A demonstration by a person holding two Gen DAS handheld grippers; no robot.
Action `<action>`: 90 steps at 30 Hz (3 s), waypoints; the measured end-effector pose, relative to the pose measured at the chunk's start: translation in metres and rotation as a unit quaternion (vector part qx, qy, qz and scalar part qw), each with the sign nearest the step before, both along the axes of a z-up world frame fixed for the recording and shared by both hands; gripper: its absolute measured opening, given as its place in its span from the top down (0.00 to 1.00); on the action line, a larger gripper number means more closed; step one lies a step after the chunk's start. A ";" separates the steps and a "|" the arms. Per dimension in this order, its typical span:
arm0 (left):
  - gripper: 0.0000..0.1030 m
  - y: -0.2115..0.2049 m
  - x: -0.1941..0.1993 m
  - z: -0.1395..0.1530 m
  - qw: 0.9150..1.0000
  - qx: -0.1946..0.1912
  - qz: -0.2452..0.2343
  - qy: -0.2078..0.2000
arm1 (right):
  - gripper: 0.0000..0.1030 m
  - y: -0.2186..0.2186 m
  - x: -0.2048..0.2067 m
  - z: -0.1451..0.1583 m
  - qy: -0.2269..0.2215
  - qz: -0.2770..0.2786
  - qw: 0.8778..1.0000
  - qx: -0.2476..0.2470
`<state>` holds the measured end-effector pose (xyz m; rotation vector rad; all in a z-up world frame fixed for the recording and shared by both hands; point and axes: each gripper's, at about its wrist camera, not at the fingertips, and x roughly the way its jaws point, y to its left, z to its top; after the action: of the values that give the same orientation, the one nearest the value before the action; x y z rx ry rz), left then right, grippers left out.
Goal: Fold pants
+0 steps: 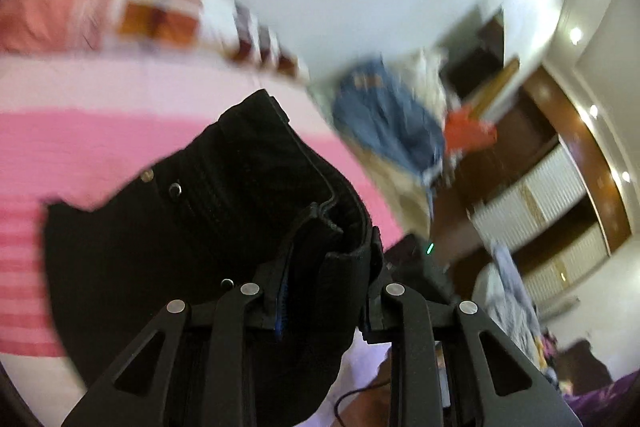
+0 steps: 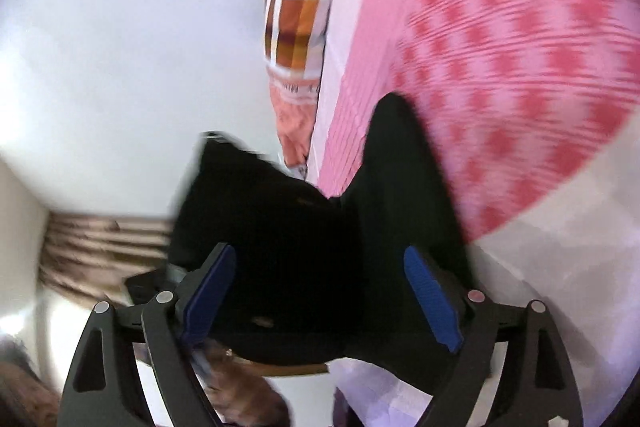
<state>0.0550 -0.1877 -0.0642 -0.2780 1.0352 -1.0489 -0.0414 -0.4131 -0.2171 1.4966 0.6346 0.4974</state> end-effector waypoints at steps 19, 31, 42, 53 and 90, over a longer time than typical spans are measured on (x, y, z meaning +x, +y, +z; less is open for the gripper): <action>0.30 -0.025 -0.028 -0.013 0.997 0.030 -0.069 -0.020 | 0.10 0.012 0.002 -0.004 0.000 0.039 0.999 0.037; 0.26 0.104 0.004 -0.048 0.989 0.113 0.095 0.011 | 0.21 0.033 -0.003 0.020 0.021 0.089 0.989 -0.118; 0.26 0.142 -0.010 -0.054 0.987 0.089 0.122 0.045 | 0.21 0.046 -0.062 0.041 0.025 0.023 0.998 -0.046; 0.26 0.129 -0.021 -0.059 0.989 0.100 0.091 0.051 | 0.21 0.060 -0.039 0.023 0.071 0.002 0.995 -0.065; 0.25 0.123 -0.026 -0.066 0.985 0.138 0.096 0.043 | 0.85 0.067 -0.073 -0.009 0.119 -0.031 0.990 -0.070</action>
<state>0.0289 -0.0649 -0.1302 -0.1936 1.1915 -0.7140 -0.1146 -0.3465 -0.2263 1.4484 0.7907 0.2234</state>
